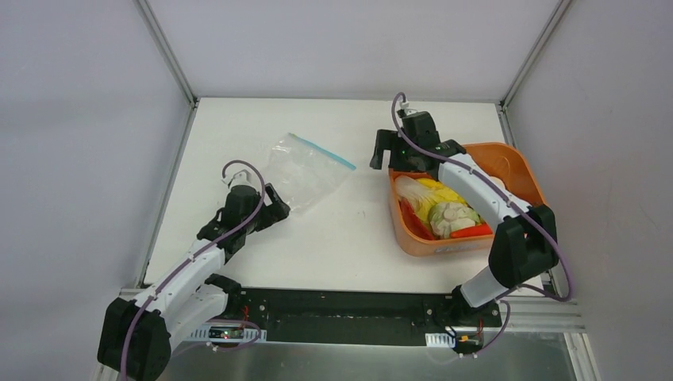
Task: Place the food in the zip-top bag and seal the zipper
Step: Adjust the bin at the center of the board, then move the zipper food storage bag to the center of the board.
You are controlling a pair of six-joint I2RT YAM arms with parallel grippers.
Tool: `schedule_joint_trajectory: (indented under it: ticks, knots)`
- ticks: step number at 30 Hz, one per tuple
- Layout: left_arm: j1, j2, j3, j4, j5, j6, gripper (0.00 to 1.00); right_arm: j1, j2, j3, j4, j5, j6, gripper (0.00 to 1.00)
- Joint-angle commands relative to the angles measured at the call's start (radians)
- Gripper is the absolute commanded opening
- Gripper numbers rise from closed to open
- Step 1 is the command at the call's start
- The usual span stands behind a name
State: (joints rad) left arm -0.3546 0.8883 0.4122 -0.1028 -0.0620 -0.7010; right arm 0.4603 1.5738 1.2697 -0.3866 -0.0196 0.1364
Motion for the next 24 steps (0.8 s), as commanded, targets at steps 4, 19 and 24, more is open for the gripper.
schedule_joint_trajectory:
  ticks: [4, 19, 24]
  knots:
    - [-0.012, 0.091, 0.070, 0.165, -0.061, -0.145, 0.92, 0.007, -0.266, -0.070, 0.015, -0.207, 0.077, 0.98]
    - [-0.011, 0.417, 0.034, 0.477, -0.037, -0.323, 0.57, 0.019, -0.589, -0.271, 0.064, -0.332, 0.251, 0.95]
    - [-0.011, 0.327, -0.005, 0.380, -0.055, -0.241, 0.27, 0.021, -0.573, -0.288, 0.092, -0.397, 0.276, 0.89]
